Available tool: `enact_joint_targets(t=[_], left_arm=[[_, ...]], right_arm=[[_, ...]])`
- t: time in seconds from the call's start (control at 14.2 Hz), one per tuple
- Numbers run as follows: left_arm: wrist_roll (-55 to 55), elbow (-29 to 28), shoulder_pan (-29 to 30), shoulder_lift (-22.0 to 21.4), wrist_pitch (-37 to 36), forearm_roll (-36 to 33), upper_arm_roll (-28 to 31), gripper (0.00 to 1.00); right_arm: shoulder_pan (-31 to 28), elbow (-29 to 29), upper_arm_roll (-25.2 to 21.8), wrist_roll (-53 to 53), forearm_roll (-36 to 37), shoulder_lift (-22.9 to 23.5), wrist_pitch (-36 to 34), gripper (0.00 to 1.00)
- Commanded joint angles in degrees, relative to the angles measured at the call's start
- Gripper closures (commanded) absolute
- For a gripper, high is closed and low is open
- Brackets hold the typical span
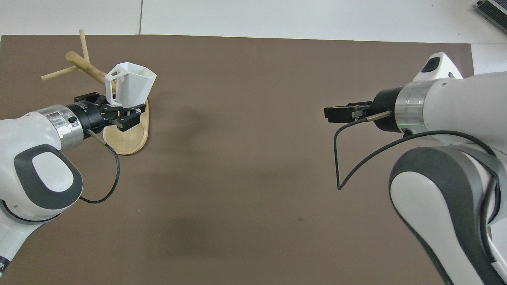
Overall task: Hang cup on rack
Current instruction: 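Raise the cup to the rack peg while the right gripper withdraws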
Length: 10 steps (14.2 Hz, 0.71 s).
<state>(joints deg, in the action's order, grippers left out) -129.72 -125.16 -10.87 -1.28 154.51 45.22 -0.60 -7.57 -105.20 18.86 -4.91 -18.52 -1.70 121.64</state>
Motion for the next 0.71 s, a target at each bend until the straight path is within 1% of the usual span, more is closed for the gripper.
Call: enact_joint_targets(t=[0.0, 0.07, 0.35, 0.64], left_arm=[[-2.20, 1.06, -0.56, 0.93, 1.67, -1.01, 0.08, 1.00], [-2.38, 1.06, -0.56, 0.93, 1.67, -0.93, 0.16, 1.00], [-3.78, 1.94, -0.38, 1.90, 2.20, -0.92, 0.25, 1.00], [-3.87, 2.03, -0.21, 2.42, 2.82, -0.92, 0.25, 1.00]], right_arm=[[-0.43, -0.09, -1.01, -1.41, 1.03, -0.14, -0.52, 0.00], [-0.43, 0.00, -1.45, -2.46, 1.38, -0.14, -0.96, 0.00], [-0.34, 0.26, -5.58, -6.59, 5.86, -0.85, -1.40, 0.00], [-0.34, 0.70, -9.45, -9.76, 6.48, -0.93, -3.42, 0.00]])
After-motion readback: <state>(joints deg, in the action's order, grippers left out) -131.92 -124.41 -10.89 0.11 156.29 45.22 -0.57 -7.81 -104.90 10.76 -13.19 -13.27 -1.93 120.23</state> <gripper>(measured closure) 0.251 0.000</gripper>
